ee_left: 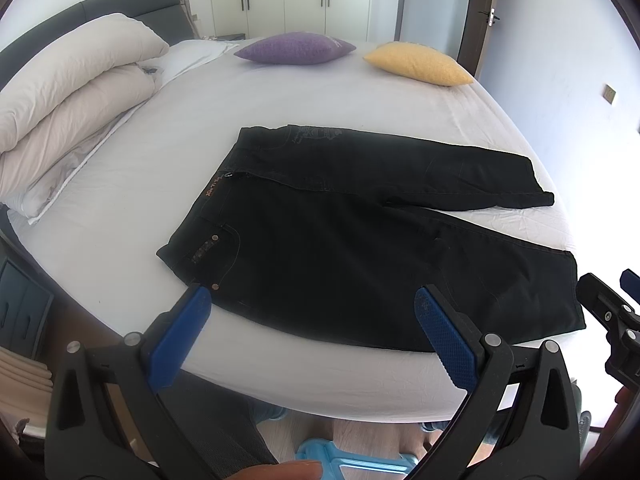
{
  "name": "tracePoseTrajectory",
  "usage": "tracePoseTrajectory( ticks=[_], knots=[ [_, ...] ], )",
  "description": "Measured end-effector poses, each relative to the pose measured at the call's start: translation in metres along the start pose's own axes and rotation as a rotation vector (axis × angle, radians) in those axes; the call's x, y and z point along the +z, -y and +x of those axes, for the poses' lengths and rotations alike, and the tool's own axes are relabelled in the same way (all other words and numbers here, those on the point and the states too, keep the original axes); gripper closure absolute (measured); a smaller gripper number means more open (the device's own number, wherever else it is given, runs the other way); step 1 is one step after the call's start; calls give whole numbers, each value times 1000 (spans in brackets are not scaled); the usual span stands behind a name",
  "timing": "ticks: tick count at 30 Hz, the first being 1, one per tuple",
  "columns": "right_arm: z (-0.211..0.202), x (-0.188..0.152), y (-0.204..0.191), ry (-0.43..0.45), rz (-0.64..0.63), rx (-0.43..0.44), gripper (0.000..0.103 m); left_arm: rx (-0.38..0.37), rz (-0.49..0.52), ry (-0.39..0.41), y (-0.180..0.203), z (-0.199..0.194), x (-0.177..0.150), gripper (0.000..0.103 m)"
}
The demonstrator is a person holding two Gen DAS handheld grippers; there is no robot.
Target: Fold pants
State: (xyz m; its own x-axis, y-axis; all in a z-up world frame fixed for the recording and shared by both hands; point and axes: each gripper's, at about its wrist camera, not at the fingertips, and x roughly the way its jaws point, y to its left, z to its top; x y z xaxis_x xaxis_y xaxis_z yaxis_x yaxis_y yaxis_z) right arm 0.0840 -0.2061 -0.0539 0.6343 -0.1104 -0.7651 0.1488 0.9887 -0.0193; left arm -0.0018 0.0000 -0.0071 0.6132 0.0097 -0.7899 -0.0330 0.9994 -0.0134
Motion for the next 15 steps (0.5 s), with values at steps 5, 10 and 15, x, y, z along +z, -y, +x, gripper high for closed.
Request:
tracePoseTrajectory(
  ticks=[5,10,15],
  knots=[
    [0,0,0,0,0,0,0,1,-1,0,0,0,0,0],
    [0,0,0,0,1,1,0,1,0,0,0,0,1,0],
    [0,0,0,0,1,2,0,1,0,0,0,-1,1,0]
  ],
)
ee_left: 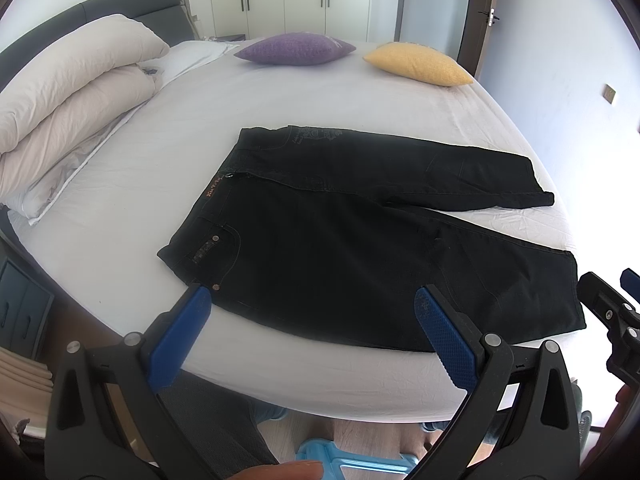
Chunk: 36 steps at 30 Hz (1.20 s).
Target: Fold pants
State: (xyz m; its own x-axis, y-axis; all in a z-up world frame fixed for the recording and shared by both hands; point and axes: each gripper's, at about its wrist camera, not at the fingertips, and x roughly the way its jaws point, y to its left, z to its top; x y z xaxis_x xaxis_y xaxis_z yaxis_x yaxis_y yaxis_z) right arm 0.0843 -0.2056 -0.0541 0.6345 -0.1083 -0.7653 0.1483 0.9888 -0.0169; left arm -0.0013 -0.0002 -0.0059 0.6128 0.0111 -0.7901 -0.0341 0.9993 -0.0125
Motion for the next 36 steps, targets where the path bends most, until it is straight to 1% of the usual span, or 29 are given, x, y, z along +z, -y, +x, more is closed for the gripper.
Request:
tracePoseTrajectory(
  ticks=[23,31,36],
  knots=[
    [3,-2,-1,-1,2,3,0,1,0,-1,0,0,-1,0],
    [5,2,-7,-5,-3,4,0,3,-3,-8,-8,6,-7,0],
    [14,-2,-11,-9,-25,12,0,2,-1,-17,-14,15,-5,0]
  ],
)
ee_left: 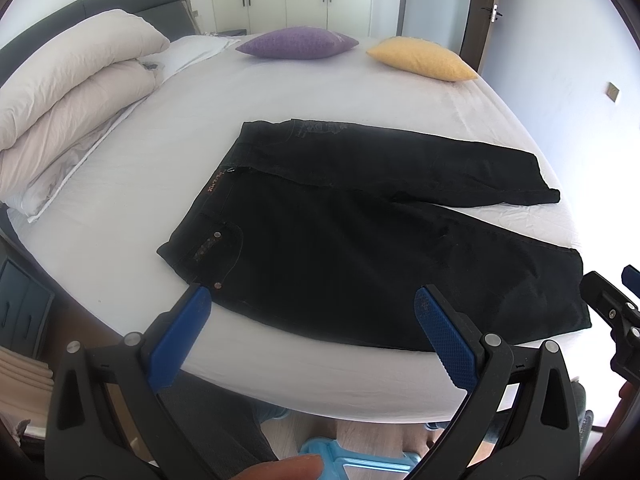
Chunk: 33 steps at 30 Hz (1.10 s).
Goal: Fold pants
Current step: 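Move the right tool to the jeans hem and close it while the left tool grasps the waistband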
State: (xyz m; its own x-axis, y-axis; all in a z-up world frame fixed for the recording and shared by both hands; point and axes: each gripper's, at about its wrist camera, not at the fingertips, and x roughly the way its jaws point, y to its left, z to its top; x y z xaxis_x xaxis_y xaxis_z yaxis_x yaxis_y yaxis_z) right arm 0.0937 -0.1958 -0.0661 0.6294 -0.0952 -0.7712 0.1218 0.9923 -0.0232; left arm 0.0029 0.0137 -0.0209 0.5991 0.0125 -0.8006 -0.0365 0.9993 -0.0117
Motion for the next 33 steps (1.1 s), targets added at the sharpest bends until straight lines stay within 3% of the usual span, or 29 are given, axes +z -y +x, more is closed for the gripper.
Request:
tracePoseTrajectory(
  ticks=[6,11,13,18,21,25,29,33],
  knots=[
    [16,14,1,14,-75,126,0,-53,-3,5,-22,27,17,0],
    [45,60,20,55,-162,209,0,-197,85,-33,-41,75,55,0],
    [62,85,29,63,-205,234,0,-221,126,-28,-45,96,76,0],
    [127,143,36,6,-366,312,0,-189,273,-73,-46,157,149,0],
    [171,169,36,-42,-479,317,4,-200,314,-45,-51,196,198,0],
    [233,192,32,-113,-603,303,12,-185,378,-64,-55,262,251,1],
    [289,211,29,-190,-612,368,20,-206,412,-89,-56,315,283,1],
    [332,224,15,-209,-648,399,23,-190,553,-116,-40,348,291,1]
  ],
)
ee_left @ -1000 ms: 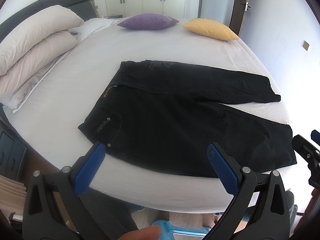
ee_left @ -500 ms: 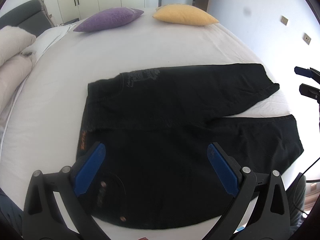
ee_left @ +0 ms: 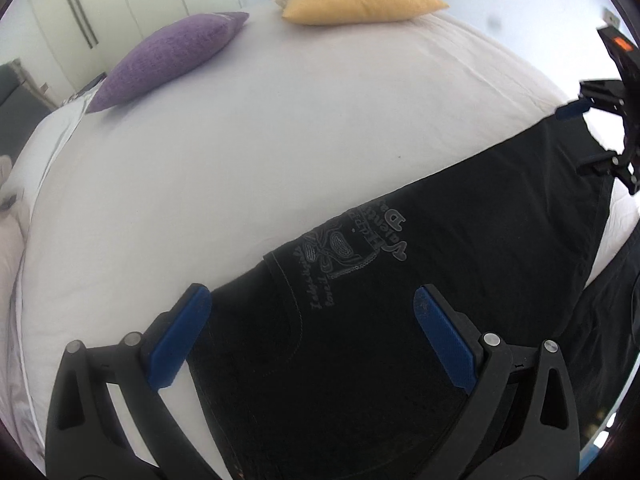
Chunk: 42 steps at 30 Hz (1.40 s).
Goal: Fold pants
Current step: 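Move the right tool to the jeans hem and close it while the left tool grasps the waistband, then lift the hem with the right tool and fold it over toward the left tool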
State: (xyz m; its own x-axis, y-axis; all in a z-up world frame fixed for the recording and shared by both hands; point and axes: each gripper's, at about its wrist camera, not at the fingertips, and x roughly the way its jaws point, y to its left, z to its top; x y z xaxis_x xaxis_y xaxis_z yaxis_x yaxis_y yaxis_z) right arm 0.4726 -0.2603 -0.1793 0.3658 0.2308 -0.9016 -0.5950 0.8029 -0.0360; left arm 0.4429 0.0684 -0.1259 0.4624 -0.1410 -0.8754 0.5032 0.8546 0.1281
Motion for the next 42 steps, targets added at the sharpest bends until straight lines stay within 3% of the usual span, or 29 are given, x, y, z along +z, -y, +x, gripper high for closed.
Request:
tracePoseTrajectory(
  ticks=[2,4,9,15,27,30,32,34,35,37,42],
  knots=[
    [19,10,3,-28,-22,3,31,0,51,-21,1,14,7,1],
    [34,19,6,-51,-45,20,35,-4,89,-39,-2,26,11,13],
    [60,30,17,-83,-82,57,40,-84,117,-79,-17,53,19,20],
    [80,28,37,-155,-51,110,50,-138,105,-113,-27,85,13,21],
    [78,10,48,-199,-50,64,53,-149,86,-188,-27,127,15,22],
    [71,6,51,-201,-58,39,66,-210,57,-224,-26,139,15,35],
    [66,3,55,-203,-57,24,81,-213,61,-228,-22,143,15,39],
    [60,-1,59,-201,-58,19,88,-210,62,-223,-19,144,17,57],
    [57,-3,61,-200,-61,16,90,-208,52,-223,-25,141,18,63],
    [52,-5,63,-195,-67,7,92,-188,43,-218,-29,143,23,84],
    [36,-9,65,-171,-78,-23,97,-130,88,-205,-7,144,20,95]
  ],
)
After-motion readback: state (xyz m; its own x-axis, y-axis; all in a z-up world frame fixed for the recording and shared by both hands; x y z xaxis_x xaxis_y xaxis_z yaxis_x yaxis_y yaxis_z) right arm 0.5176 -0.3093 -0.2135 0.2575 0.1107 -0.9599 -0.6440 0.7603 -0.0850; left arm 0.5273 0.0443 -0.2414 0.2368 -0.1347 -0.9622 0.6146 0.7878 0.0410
